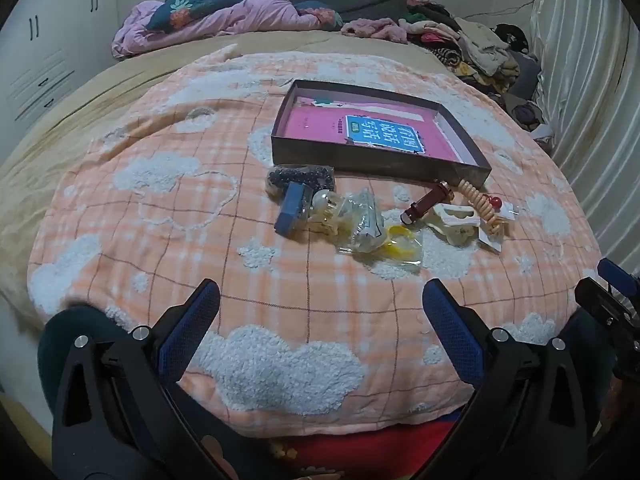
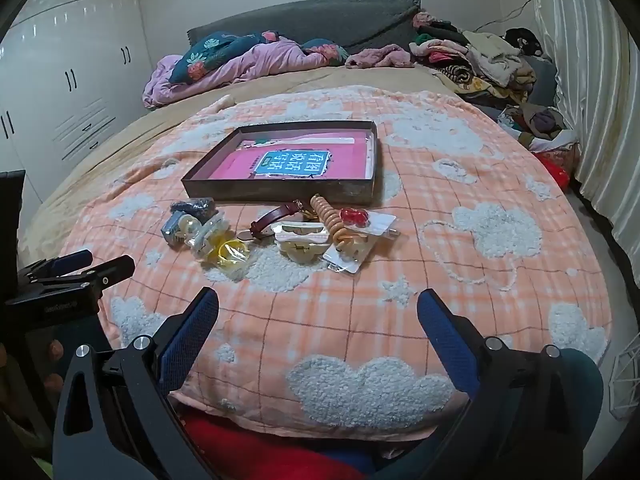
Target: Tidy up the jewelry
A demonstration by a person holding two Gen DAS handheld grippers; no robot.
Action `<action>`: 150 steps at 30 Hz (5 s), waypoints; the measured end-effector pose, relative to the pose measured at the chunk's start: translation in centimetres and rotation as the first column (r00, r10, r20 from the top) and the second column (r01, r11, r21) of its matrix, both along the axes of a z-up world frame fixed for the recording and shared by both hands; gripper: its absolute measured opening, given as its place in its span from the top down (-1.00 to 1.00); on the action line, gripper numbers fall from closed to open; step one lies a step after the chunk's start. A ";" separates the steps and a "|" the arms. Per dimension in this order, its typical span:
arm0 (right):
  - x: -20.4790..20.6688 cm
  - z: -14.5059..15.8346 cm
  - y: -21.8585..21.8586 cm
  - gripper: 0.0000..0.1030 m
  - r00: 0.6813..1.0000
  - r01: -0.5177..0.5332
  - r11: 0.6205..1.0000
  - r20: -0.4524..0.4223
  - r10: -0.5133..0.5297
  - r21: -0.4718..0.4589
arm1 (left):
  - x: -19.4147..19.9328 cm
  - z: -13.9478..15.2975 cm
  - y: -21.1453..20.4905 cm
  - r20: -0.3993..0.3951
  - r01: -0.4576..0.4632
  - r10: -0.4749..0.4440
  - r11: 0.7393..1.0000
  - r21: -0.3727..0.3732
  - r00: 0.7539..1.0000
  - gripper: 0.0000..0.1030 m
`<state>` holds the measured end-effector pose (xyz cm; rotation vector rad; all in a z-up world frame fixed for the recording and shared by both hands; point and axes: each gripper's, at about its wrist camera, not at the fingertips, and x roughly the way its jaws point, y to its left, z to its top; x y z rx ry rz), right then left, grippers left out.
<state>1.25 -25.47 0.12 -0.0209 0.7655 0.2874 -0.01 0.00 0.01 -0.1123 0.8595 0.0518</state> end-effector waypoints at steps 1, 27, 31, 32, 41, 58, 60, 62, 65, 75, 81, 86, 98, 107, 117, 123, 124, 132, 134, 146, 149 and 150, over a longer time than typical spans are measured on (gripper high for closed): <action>-0.1 0.0 0.1 -0.92 1.000 0.002 1.000 0.006 -0.002 -0.009 | 0.0 0.0 0.0 0.001 -0.001 0.001 1.000 0.001 1.000 -0.84; -0.7 0.9 0.5 -0.92 0.999 -0.014 1.000 0.034 0.014 0.012 | 0.2 0.9 0.4 0.007 0.002 -0.002 1.000 -0.014 1.000 -0.84; -0.9 1.1 0.7 -0.92 0.999 -0.015 1.000 0.046 0.014 0.004 | 0.2 1.2 0.6 0.010 0.001 -0.001 1.000 -0.011 1.000 -0.84; -0.9 1.1 0.7 -0.92 0.999 -0.016 1.000 0.045 0.016 0.006 | 0.2 1.2 0.5 0.010 0.002 -0.002 1.000 -0.011 1.000 -0.84; -0.9 1.1 0.6 -0.92 0.999 -0.017 1.000 0.045 0.017 0.007 | 0.1 1.2 0.6 0.014 0.002 -0.002 1.000 -0.010 1.000 -0.84; -0.7 1.2 0.9 -0.92 0.999 -0.026 1.000 0.046 0.026 0.007 | -0.1 1.9 0.7 0.021 0.002 -0.001 1.000 -0.008 1.000 -0.84; -0.8 1.3 1.0 -0.92 0.999 -0.025 1.000 0.048 0.025 0.005 | -0.2 1.8 0.7 0.021 0.001 -0.001 1.000 -0.007 1.000 -0.84; -0.7 1.2 0.9 -0.92 0.999 -0.028 1.000 0.046 0.028 0.005 | -0.1 2.0 0.7 0.020 0.002 -0.001 1.000 -0.007 1.000 -0.84; -0.6 1.2 1.0 -0.92 0.999 -0.028 1.000 0.045 0.028 0.004 | -0.2 2.0 0.7 0.021 0.001 -0.001 1.000 -0.006 1.000 -0.84; 0.9 0.9 1.3 -0.92 0.998 -0.041 0.999 0.038 0.042 -0.007 | 0.4 2.1 0.9 0.012 -0.010 0.010 1.000 -0.007 1.000 -0.84; 2.3 0.8 1.3 -0.92 0.998 -0.048 0.999 0.036 0.049 -0.006 | 1.8 0.9 2.4 -0.005 -0.038 0.038 0.999 -0.016 0.999 -0.84; 4.1 0.6 1.2 -0.92 0.998 -0.051 0.999 0.035 0.051 -0.007 | 3.1 0.1 3.8 -0.024 -0.070 0.069 0.997 -0.018 0.997 -0.84; 7.7 -0.9 0.0 -0.92 0.999 -0.024 1.000 0.023 0.025 -0.019 | 7.4 -3.3 6.2 -0.104 -0.089 0.087 0.996 -0.016 0.991 -0.84; 9.7 -2.9 -0.6 -0.92 0.999 -0.024 1.000 -0.030 0.024 -0.011 | 10.0 -5.0 5.9 -0.138 -0.028 0.027 1.000 -0.003 0.990 -0.37; 11.5 -4.7 1.2 -0.10 0.992 -0.097 0.995 -0.083 0.095 -0.021 | 11.5 -5.1 5.4 -0.111 0.023 -0.023 1.000 -0.003 0.994 0.36; 13.3 -5.7 2.4 0.19 0.987 -0.138 0.988 -0.093 0.132 -0.066 | 12.1 -6.1 6.0 -0.129 0.020 -0.025 0.999 -0.041 0.991 0.49; 13.7 -5.9 2.6 0.19 0.986 -0.146 0.986 -0.097 0.138 -0.077 | 12.1 -6.1 6.0 -0.128 0.019 -0.025 0.999 -0.044 0.991 0.49; 16.4 -6.9 4.3 0.61 0.975 -0.198 0.975 -0.123 0.184 -0.106 | 11.9 -6.0 6.0 -0.111 0.045 -0.051 0.997 -0.056 0.993 0.65; 16.7 -6.8 4.2 0.63 0.974 -0.201 0.976 -0.126 0.190 -0.086 | 11.5 -5.7 6.0 -0.104 0.051 -0.057 0.997 -0.062 0.993 0.65; 15.8 -1.3 0.5 0.68 0.987 -0.160 0.985 -0.003 0.160 0.060 | 11.6 -0.4 6.0 0.010 0.077 -0.077 0.994 -0.083 0.997 0.65; 16.5 -0.2 0.0 0.68 0.989 -0.146 0.986 0.027 0.144 0.074 | 12.8 0.3 5.8 0.025 0.081 -0.079 0.994 -0.079 0.997 0.65; 16.7 0.1 -0.1 0.68 0.990 -0.141 0.987 0.035 0.139 0.079 | 13.2 0.5 5.7 0.029 0.081 -0.079 0.994 -0.078 0.996 0.65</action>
